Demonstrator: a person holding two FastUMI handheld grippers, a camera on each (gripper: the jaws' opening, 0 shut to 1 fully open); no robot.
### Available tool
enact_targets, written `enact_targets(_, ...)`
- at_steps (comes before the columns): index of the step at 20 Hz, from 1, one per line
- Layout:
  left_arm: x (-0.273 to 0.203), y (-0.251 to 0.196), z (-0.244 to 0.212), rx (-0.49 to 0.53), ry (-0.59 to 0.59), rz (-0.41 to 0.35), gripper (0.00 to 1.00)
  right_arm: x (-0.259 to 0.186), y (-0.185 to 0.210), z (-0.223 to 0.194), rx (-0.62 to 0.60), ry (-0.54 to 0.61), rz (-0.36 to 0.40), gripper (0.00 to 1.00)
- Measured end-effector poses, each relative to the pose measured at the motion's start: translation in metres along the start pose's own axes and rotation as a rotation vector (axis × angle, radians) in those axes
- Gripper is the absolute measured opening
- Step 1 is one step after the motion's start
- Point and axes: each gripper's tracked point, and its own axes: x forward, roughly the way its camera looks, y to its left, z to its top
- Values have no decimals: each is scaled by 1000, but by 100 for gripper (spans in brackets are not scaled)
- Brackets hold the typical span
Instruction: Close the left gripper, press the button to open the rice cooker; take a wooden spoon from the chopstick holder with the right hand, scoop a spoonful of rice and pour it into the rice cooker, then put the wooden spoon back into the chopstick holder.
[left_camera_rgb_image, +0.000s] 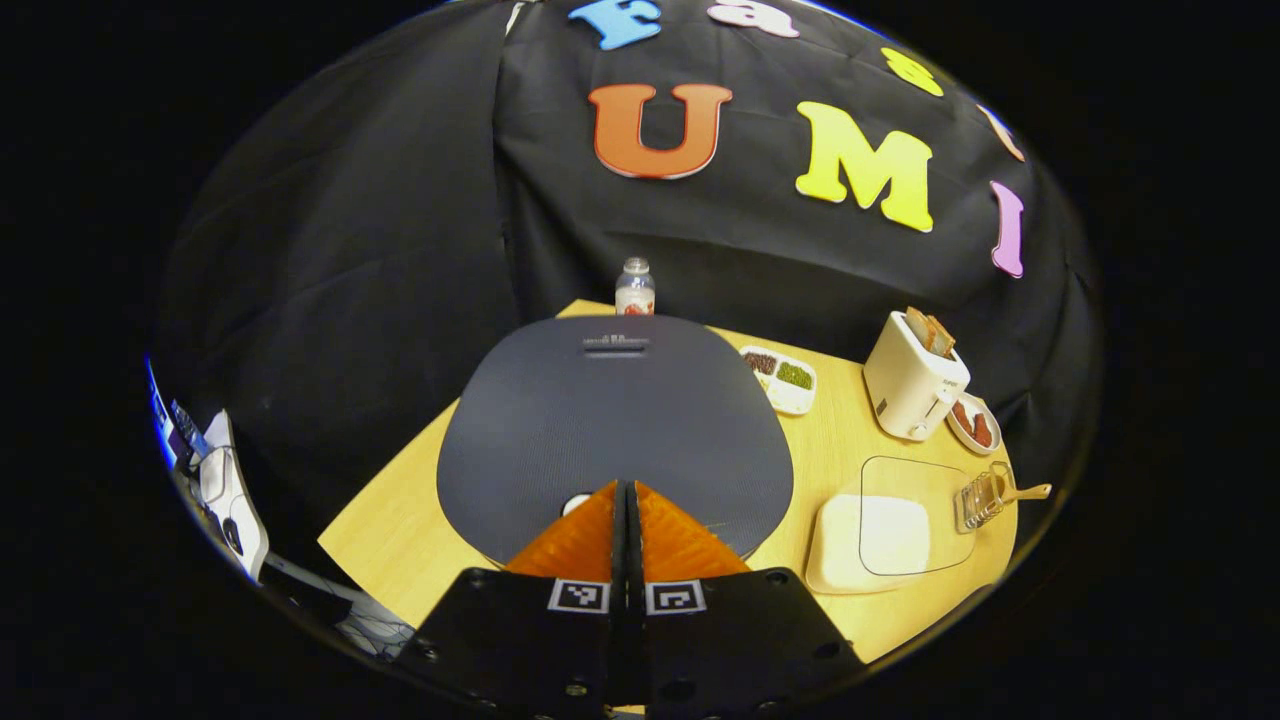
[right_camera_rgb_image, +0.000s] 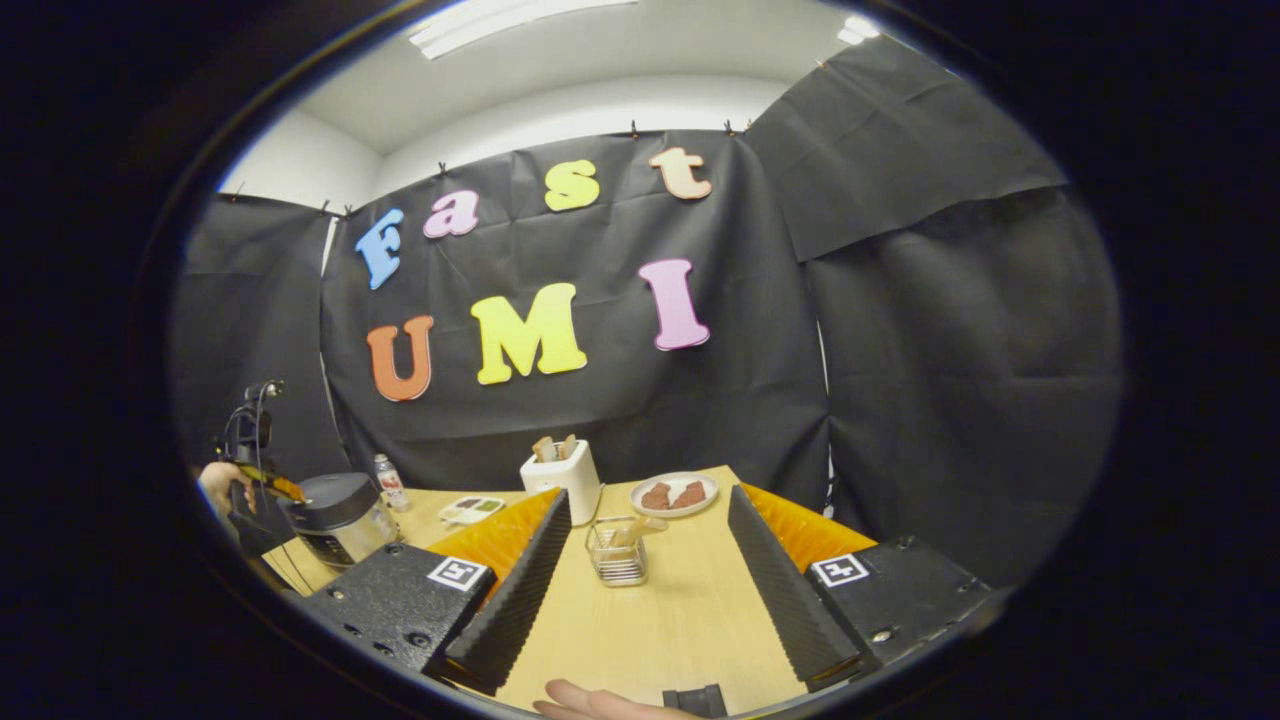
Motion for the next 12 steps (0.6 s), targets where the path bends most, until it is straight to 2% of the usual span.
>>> enact_targets(1, -1, 0, 2, 0, -16, 3, 0, 0, 0, -2, 6, 3, 0, 96)
enact_targets(3, -2, 0, 3, -33, -28, 9, 0, 1, 0, -9, 9, 18, 2, 96)
enact_targets(4, -3, -1, 6, -64, -49, 8, 0, 1, 0, -13, 5, 22, 7, 100)
enact_targets(5, -2, -1, 8, -85, -54, 1, 0, 2, -2, -17, 4, 27, 1, 96)
enact_targets(6, -7, -1, 12, -95, -78, 0, 0, 4, -7, -22, 4, 34, -15, 100)
enact_targets(7, -14, 2, 14, -94, -100, 5, 0, 6, -10, -29, 2, 45, -30, 96)
enact_targets(8, -21, 3, 17, -86, -117, 13, 0, 7, -9, -36, -3, 64, -36, 100)
enact_targets(10, -41, -8, 38, -57, -213, -4, 1, 10, -4, -50, -11, 99, -28, 100)
enact_targets(11, -55, -13, 45, -37, -267, -15, 34, 10, -1, -53, -13, 109, -22, 96)
enact_targets(12, -72, -8, 58, -15, -326, 18, 66, 11, 2, -56, -16, 113, -18, 100)
